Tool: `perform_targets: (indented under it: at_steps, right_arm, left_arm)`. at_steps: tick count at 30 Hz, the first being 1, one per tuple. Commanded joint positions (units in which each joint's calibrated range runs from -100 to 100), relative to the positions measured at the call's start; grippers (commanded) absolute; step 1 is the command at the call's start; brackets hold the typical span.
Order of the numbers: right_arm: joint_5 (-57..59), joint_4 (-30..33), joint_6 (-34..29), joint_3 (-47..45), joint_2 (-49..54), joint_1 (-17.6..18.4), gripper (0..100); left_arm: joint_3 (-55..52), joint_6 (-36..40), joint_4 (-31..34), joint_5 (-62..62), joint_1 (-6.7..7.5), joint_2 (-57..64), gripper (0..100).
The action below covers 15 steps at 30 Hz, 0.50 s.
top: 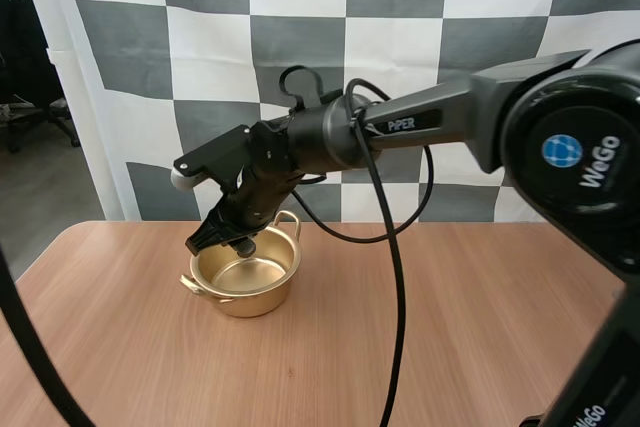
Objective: Open the pot, put the car inside, and close it
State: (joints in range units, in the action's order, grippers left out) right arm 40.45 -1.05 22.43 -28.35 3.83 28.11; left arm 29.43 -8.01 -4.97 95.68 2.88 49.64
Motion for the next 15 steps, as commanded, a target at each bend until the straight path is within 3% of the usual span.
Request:
perform_targets:
  at_steps: [1, 15]
  right_arm:
    - [-0.88, 0.5, -0.01, 0.01, -2.63, 0.03, 0]
    - [-4.12, 4.83, -0.12, 1.54, -9.46, -0.31, 0]
  left_arm:
    - [0.01, 0.02, 0.02, -0.09, 0.0, -0.01, 0]
    - [0.01, 0.11, 0.59, 4.32, 0.0, 0.3, 0]
